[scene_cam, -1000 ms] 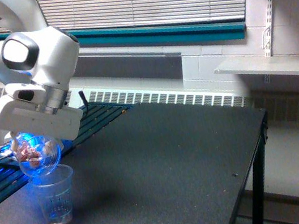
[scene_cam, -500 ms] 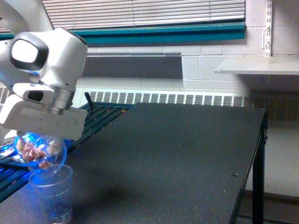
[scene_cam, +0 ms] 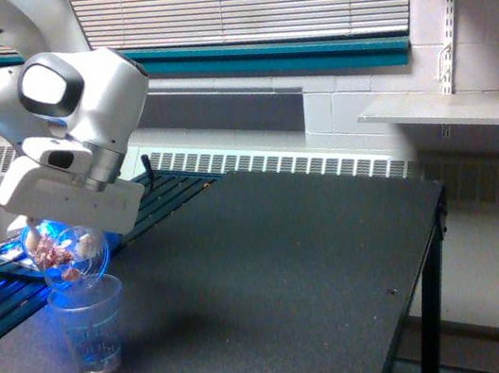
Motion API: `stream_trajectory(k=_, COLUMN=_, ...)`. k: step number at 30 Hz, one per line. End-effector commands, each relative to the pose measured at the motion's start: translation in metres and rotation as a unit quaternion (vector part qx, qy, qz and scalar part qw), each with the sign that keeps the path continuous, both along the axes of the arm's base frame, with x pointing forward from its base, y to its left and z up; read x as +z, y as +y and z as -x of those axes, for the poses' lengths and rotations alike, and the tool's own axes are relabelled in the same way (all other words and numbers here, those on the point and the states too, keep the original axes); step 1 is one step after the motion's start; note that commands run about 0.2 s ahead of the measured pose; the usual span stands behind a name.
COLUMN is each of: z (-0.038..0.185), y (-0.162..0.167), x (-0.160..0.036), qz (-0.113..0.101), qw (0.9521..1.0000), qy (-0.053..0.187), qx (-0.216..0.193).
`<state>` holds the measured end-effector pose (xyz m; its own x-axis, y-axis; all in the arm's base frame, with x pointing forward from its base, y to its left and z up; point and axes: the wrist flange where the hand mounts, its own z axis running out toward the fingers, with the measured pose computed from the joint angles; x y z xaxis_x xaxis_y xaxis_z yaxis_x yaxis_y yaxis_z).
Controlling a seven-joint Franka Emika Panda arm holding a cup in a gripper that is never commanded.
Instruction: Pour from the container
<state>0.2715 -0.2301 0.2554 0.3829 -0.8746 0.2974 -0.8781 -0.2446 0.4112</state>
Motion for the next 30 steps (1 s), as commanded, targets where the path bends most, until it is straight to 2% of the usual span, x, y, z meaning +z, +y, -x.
stream_trajectory(k=1, z=-0.0019, y=-0.0047, x=0.0072, qz=0.011, qw=0.9999, qy=0.007, qx=0.009)
stream_trajectory(k=12, z=-0.0064, y=0.0002, x=0.0070, qz=0.010, qw=0.9992, qy=0.027, qx=0.028)
stream_trajectory(k=30, z=-0.0107, y=0.0014, x=0.0041, qz=0.028, qw=0.9971, qy=0.056, qx=0.043)
